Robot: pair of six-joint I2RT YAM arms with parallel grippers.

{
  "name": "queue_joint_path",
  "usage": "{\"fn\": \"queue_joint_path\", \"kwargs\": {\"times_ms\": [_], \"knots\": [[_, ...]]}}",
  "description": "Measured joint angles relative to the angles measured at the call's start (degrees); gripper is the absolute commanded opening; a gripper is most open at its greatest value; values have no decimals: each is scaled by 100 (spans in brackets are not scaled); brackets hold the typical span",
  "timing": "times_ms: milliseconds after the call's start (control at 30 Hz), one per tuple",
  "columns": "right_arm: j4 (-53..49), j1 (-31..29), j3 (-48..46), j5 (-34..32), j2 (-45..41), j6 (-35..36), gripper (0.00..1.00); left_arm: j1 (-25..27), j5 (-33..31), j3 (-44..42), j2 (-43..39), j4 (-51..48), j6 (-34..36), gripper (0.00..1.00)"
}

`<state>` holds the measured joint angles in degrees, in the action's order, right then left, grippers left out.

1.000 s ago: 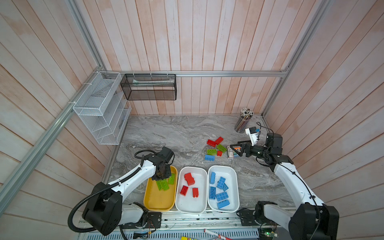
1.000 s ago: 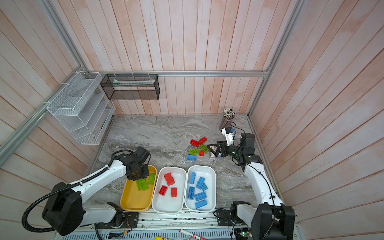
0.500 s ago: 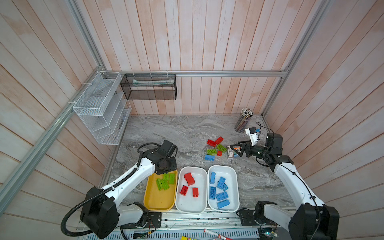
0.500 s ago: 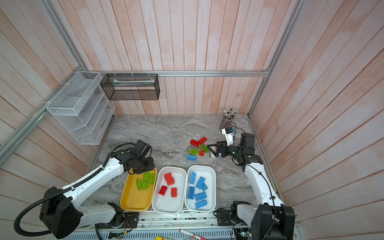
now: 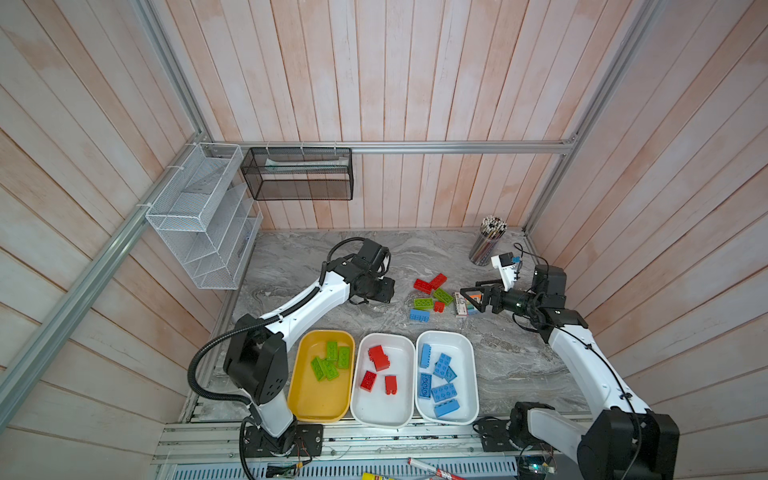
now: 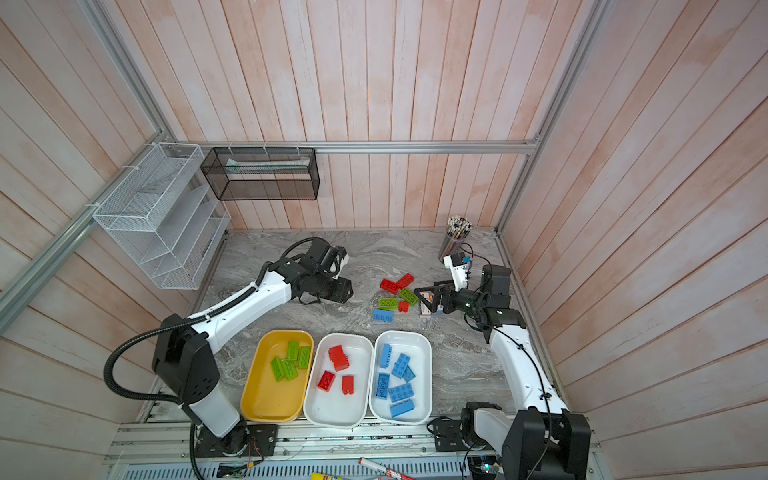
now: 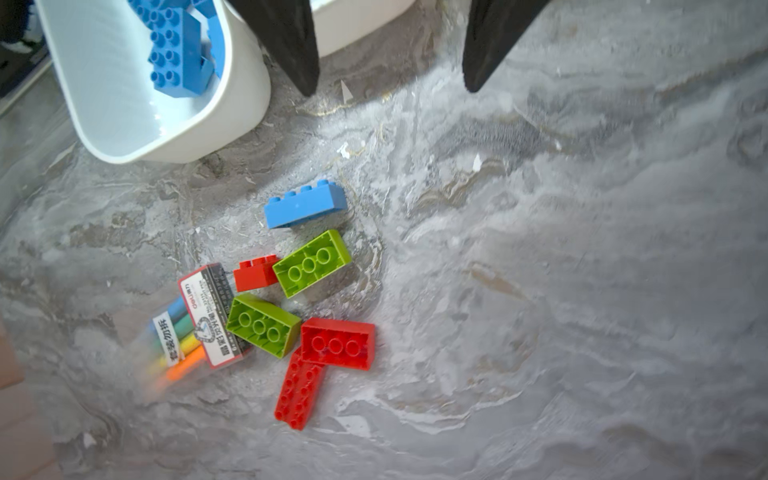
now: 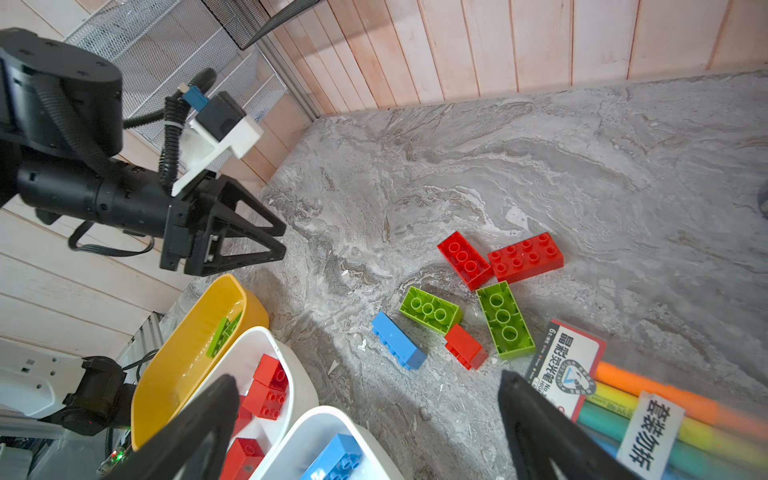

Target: Sort the legos into containers by color

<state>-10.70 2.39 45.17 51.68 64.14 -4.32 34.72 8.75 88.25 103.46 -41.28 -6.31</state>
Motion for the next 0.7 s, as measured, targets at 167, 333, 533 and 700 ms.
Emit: {"fn": "queue_joint_path", "kwargs": {"times_ms": [167,333,533,700], "knots": [[-7,0,0,-68,-9,28,98,-153,459,955,940,66,1082,58],[-94,-52,72,-308,83,302,98,-378,754,1060,1128,94,1663,60],[-289,-809,590,-1115,883,1108,98,-435,1335,411,719,177,2439,67],[-435,-1377,1202,-1598,1902,1867,98,-686,1869,94,378,229,2852,69]]}}
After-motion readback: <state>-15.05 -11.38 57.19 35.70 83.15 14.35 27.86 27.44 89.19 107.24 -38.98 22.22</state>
